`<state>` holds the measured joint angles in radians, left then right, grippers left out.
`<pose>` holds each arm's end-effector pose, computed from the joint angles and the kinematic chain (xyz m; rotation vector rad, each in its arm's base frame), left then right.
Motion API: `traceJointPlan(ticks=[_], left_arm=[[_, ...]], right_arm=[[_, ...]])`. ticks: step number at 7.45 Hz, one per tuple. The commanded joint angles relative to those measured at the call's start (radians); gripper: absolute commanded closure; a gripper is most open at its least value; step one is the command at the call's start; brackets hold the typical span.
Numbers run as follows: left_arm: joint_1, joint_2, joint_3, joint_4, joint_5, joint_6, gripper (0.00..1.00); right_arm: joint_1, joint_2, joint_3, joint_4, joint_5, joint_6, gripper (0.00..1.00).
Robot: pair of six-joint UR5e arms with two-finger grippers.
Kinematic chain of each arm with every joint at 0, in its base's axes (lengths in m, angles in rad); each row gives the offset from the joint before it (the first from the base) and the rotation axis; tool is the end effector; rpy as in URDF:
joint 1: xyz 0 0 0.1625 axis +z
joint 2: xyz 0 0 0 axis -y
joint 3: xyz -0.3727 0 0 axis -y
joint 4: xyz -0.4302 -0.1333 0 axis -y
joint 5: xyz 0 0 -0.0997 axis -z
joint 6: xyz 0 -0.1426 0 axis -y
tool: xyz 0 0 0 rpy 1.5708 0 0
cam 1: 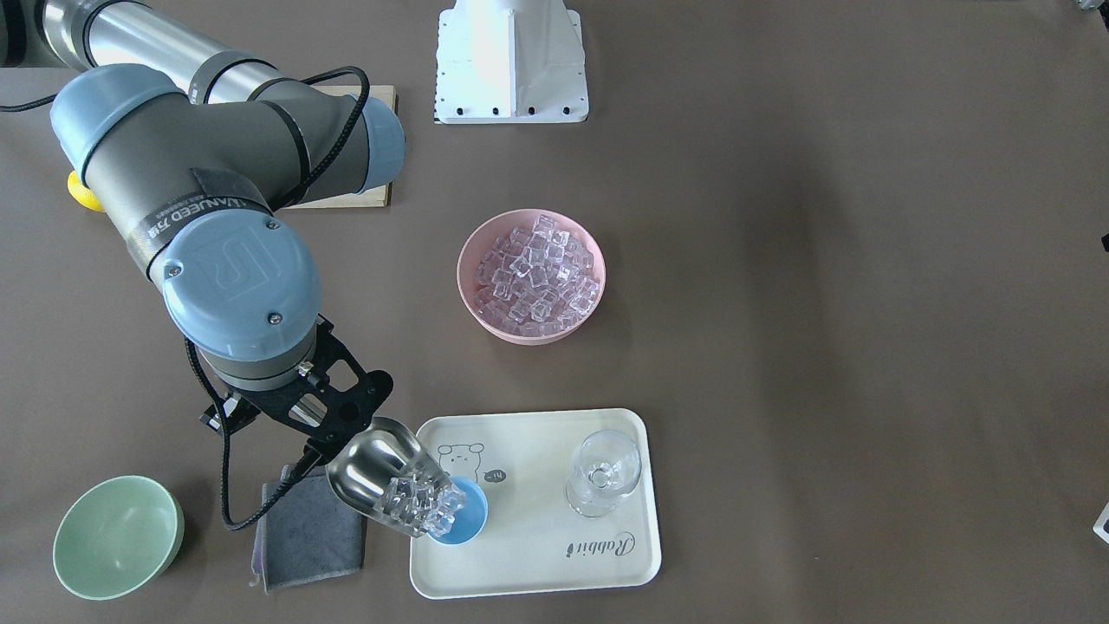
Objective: Put ice in cup with scoop
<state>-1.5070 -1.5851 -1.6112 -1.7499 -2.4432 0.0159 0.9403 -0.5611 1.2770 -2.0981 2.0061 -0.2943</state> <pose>0.0112 -0.5535 0.5777 0.1981 0.8741 0.1763 -0.3903 -0.6589 0.1868 0.1147 -0.4770 -0.9480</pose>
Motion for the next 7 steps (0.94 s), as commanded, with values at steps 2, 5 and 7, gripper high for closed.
traceJointPlan(ticks=[2,5,7], left_arm=[[-0.055,0.020,0.020,-0.002,0.009,0.015,0.01],[-0.070,0.024,0.027,0.001,0.009,0.015,0.01],[-0.073,0.024,0.028,0.004,0.004,0.010,0.01]], right_arm=[[-0.001,0.012,0.016,-0.056,-0.007,-0.026,1.00],[-0.003,-0.032,0.080,-0.062,-0.013,-0.032,1.00],[0.032,-0.193,0.272,-0.057,0.038,0.050,1.00]])
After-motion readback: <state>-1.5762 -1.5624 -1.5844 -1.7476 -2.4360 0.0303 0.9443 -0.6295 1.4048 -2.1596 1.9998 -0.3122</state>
